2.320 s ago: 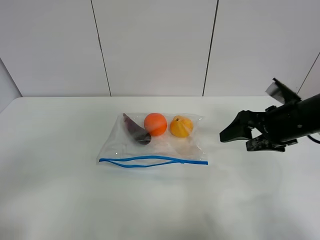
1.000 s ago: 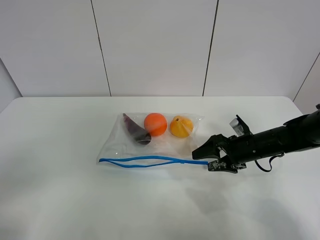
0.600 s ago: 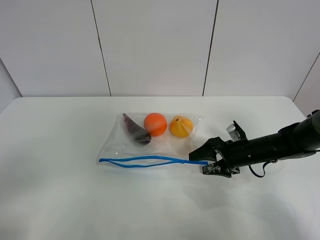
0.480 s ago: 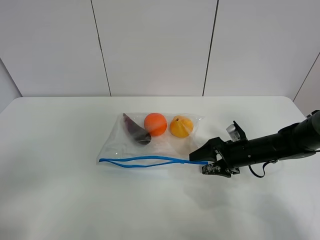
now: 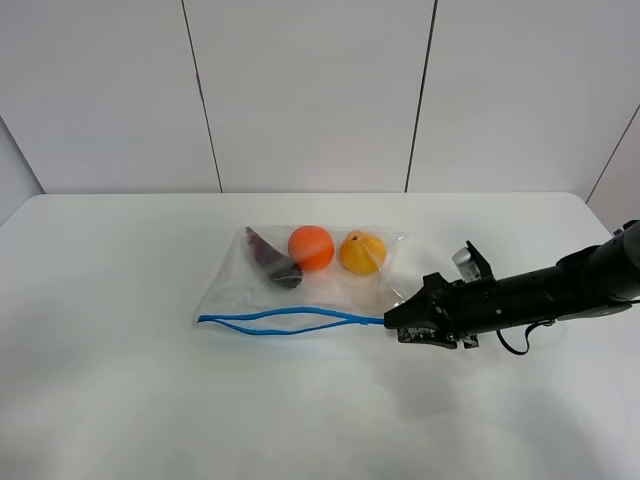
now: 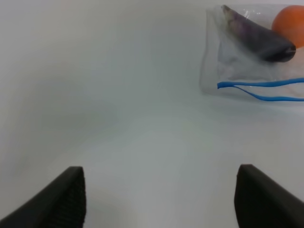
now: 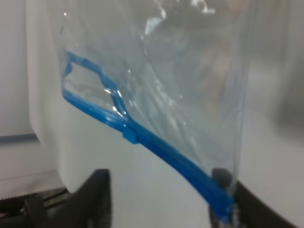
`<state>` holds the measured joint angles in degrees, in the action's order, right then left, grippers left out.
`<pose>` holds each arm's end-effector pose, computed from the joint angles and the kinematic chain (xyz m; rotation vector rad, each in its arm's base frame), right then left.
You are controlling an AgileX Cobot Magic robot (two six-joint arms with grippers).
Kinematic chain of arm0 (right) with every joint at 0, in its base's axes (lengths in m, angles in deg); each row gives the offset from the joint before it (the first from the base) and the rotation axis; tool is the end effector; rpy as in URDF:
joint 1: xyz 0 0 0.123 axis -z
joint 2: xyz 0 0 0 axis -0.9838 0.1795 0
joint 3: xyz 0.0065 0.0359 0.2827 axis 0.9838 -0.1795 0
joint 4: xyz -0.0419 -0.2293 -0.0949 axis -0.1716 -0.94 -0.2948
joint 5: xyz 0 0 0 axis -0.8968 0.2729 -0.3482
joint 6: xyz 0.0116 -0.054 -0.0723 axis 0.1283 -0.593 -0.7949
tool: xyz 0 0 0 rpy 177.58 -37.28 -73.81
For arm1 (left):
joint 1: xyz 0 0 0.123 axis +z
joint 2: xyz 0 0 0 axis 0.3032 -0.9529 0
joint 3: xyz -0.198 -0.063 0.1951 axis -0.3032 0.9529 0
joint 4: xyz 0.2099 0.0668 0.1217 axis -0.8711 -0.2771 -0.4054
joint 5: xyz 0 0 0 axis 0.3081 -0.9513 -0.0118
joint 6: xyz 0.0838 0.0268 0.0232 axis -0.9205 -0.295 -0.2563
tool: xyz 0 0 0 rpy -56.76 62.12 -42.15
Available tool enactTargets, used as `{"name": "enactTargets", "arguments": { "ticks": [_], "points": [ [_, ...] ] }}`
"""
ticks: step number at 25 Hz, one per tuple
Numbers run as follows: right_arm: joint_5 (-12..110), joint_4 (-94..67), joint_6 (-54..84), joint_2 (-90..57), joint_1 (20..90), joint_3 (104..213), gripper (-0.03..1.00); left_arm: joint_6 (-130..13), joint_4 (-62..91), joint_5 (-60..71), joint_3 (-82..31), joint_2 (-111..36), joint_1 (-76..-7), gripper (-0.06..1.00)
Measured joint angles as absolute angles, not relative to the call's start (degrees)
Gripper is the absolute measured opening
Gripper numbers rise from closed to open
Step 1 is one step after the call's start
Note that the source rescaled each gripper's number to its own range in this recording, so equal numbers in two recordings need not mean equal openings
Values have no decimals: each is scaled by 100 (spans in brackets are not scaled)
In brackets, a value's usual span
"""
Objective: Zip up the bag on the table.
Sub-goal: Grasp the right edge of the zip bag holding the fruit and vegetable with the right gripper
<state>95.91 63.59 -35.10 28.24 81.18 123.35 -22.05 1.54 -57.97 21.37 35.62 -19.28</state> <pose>0.2961 0.0677 0.0818 0.0304 2.6130 1.4001 -0.0194 -0.0007 0.2887 -0.0137 2.0751 -0.0611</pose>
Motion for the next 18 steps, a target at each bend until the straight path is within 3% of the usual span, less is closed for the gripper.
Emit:
{"name": "enactTargets", "arguments": {
  "ticks": [18],
  "points": [
    [9858, 6265, -3522, 2824, 8118, 12335, 50, -2205, 154, -5797, 2137, 3562, -1928, 96]
  ]
}}
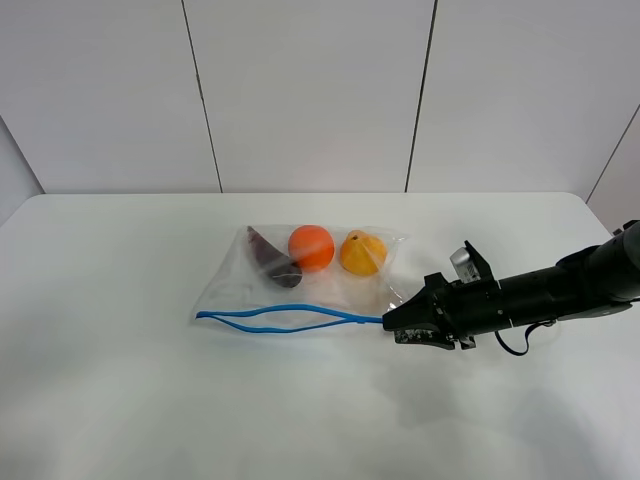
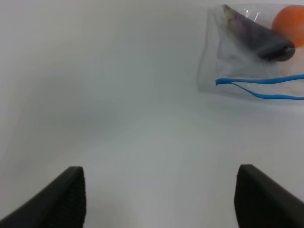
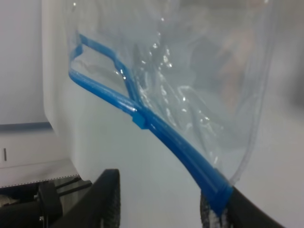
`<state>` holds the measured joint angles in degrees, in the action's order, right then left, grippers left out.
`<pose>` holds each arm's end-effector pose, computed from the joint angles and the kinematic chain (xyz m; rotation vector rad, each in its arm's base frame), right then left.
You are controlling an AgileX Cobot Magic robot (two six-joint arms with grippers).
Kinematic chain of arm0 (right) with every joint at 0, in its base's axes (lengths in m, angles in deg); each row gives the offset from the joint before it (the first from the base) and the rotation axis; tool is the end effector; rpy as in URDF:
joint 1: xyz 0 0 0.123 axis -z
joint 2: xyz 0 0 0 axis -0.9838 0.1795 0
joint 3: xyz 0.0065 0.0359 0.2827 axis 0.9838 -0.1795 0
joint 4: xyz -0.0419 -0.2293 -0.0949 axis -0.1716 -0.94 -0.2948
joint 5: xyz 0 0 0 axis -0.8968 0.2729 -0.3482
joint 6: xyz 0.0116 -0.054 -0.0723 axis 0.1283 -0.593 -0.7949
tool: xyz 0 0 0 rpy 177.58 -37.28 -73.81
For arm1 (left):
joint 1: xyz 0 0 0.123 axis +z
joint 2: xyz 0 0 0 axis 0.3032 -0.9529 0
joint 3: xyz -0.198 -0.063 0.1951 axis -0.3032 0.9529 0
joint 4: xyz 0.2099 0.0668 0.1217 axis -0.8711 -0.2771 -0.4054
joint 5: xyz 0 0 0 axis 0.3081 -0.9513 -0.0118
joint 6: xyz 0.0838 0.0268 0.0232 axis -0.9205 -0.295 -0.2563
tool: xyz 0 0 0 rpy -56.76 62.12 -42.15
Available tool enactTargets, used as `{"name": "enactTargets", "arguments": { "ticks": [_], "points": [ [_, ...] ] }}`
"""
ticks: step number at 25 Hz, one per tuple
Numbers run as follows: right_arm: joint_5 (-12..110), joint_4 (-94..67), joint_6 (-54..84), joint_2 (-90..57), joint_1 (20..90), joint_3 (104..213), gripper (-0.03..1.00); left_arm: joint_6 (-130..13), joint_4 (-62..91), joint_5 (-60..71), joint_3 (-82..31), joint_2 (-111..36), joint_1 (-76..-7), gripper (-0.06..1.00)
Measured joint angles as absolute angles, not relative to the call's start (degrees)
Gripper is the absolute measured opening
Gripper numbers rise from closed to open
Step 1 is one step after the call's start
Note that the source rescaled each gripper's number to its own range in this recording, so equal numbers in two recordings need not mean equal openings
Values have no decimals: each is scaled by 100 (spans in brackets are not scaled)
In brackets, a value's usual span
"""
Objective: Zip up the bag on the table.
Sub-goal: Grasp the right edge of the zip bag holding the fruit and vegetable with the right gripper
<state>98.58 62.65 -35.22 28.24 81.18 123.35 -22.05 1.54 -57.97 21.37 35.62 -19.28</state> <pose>0.2934 0.0699 0.0846 -0.0078 2.6011 1.4594 -0.0194 -0.0007 0.2887 -0.0137 2.0751 -0.0611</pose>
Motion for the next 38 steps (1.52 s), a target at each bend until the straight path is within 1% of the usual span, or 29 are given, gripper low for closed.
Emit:
{"name": "enactTargets", "arguments": {
  "ticks": [3, 10, 38],
  "points": [
    [9885, 6248, -3527, 2824, 8202, 12335, 50, -2205, 154, -5797, 2137, 3562, -1928, 96],
    [9950, 6248, -3443, 2824, 8652, 12335, 50, -2205, 154, -5797, 2137, 3562, -1928, 96],
    [9756, 6101, -3316, 2824, 8566, 12335, 50, -2205, 154, -5797, 2137, 3562, -1928, 96]
  ]
}}
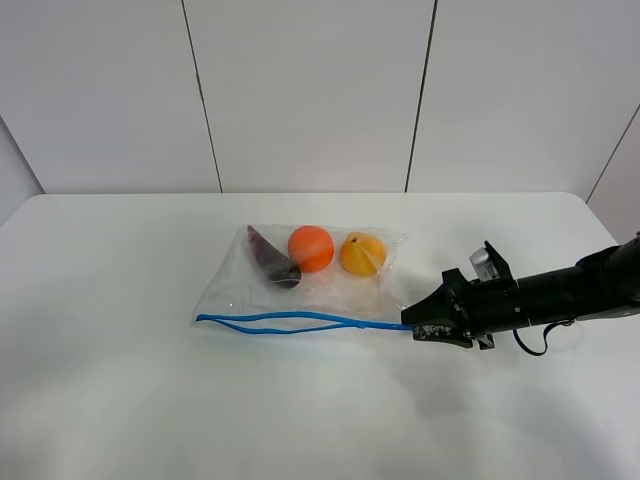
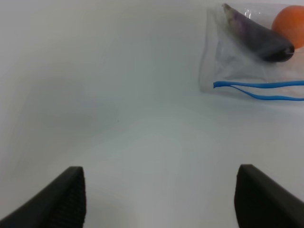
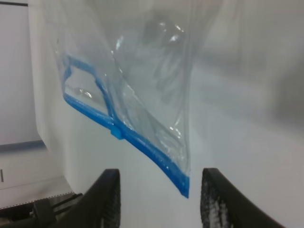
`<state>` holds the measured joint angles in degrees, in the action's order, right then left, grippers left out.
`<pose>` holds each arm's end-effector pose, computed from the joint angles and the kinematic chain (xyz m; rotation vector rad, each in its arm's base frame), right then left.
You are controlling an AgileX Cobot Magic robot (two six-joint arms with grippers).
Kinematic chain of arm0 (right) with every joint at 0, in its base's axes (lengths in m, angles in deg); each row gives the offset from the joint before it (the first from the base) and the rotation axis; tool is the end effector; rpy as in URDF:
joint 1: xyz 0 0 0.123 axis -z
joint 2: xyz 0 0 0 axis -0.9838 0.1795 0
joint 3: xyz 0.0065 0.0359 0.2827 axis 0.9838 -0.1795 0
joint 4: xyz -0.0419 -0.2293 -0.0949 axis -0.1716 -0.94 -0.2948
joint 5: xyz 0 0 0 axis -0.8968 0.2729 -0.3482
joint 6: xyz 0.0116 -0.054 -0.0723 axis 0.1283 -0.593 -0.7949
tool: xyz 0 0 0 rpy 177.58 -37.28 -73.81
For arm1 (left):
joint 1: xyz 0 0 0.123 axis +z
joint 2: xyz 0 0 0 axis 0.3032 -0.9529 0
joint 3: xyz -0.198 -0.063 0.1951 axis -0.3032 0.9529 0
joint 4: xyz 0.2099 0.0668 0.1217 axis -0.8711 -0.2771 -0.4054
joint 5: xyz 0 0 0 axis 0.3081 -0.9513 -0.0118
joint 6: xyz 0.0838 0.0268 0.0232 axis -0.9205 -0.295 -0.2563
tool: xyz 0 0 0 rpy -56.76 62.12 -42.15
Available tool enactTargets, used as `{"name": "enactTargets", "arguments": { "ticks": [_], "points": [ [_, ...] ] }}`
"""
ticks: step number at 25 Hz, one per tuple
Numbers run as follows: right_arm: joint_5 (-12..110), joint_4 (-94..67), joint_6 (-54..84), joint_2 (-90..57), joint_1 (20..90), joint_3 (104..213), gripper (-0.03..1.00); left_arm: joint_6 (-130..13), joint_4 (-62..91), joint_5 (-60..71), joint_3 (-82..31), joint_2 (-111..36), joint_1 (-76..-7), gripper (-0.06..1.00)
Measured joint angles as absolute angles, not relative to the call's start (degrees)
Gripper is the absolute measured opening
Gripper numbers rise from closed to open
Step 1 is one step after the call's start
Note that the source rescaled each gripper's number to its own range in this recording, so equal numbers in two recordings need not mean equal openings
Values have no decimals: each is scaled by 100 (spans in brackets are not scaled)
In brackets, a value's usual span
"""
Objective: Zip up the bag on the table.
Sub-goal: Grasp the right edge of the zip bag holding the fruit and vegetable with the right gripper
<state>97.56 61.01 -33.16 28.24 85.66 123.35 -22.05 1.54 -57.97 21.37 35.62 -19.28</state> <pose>0.2965 0.0458 0.0825 0.1113 2.6093 1.4162 -0.0194 -0.0007 0.2887 -0.0137 2.0751 -0.0611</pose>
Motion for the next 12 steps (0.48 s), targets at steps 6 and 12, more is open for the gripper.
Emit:
{"name": "enactTargets", "arguments": {
  "ticks": [6, 12],
  "points": [
    [9756, 6247, -3316, 2824, 8544, 12335, 50, -2205, 154, -5797, 2137, 3562, -1928, 96],
    [9744, 6321, -3389, 3136, 8050, 12341, 50, -2205, 154, -5797, 2137, 3562, -1928, 96]
  ]
}}
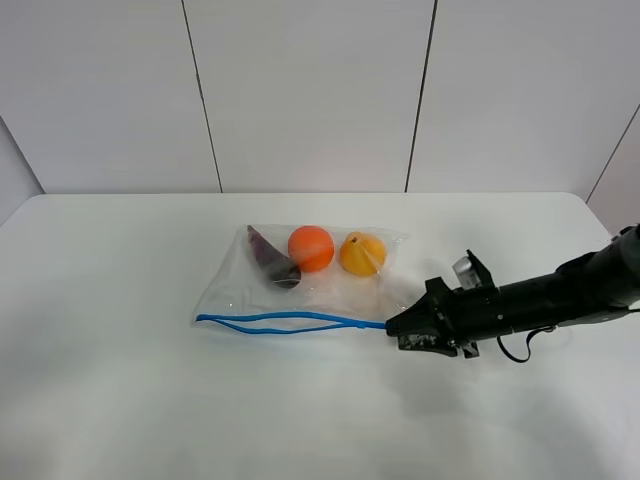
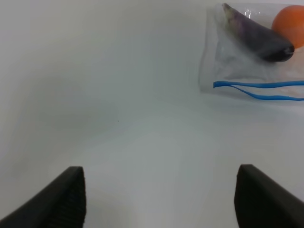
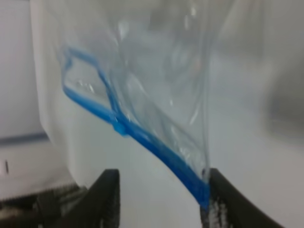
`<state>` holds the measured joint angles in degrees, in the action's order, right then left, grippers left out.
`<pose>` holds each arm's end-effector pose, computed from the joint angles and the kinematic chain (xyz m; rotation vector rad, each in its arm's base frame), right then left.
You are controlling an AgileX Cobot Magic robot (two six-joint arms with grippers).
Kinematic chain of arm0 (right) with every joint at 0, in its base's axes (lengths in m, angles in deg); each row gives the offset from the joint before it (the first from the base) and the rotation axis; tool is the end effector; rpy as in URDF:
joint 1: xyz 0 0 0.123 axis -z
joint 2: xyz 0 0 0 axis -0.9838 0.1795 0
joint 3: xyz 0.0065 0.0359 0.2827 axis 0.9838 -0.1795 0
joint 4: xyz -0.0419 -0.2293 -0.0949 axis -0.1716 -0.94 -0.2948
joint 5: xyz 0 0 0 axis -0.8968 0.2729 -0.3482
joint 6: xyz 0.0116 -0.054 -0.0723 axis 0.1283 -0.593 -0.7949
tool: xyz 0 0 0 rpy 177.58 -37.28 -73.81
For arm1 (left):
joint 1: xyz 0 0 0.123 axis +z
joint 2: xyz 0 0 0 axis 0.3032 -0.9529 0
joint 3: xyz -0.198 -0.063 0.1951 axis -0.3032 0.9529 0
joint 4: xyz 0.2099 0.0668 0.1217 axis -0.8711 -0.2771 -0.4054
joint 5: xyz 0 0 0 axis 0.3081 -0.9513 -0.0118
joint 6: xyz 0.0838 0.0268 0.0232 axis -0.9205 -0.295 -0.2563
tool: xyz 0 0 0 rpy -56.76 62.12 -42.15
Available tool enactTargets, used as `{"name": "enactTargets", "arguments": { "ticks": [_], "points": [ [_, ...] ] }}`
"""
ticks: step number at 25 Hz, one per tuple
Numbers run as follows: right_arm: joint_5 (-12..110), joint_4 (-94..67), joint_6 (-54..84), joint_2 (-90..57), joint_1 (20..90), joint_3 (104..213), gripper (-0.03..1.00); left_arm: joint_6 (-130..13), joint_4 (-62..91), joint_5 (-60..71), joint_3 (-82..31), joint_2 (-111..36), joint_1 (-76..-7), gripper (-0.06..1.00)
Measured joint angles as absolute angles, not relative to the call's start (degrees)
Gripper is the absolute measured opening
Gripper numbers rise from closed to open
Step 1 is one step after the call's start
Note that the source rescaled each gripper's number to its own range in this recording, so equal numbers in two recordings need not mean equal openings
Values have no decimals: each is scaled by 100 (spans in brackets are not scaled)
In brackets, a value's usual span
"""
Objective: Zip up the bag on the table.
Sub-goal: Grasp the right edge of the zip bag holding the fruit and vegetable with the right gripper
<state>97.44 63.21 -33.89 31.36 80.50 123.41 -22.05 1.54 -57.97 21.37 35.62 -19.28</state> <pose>0.2916 0.0725 0.0677 0.0652 2.6588 1.4659 -0.0194 -0.0007 0.2887 -0.0137 2.0751 -0.0611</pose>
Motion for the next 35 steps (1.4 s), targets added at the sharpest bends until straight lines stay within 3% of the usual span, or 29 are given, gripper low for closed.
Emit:
{"name": "enactTargets", "arguments": {
  "ticks": [5, 15, 30, 33, 35],
  "points": [
    [9737, 6491, -3638, 3215, 7875, 12341, 50, -2205, 154, -5797, 2137, 3562, -1928, 96],
    [9885, 6413, -3439, 3215, 8469, 12341, 50, -2205, 154, -5797, 2137, 3562, -1928, 96],
    [9884, 6751, -3784, 3215, 8236, 12341, 49, -2205, 154, -5797, 2137, 3562, -1928, 96],
    [9884, 6751, -3804, 3219, 8236, 12341, 31, -2205, 154, -5797, 2137, 3562, -1928, 96],
    [9884, 6745, -3810, 3221, 8236, 12341, 10, -2205, 154, -5797, 2137, 3562, -1928, 96]
  ]
}}
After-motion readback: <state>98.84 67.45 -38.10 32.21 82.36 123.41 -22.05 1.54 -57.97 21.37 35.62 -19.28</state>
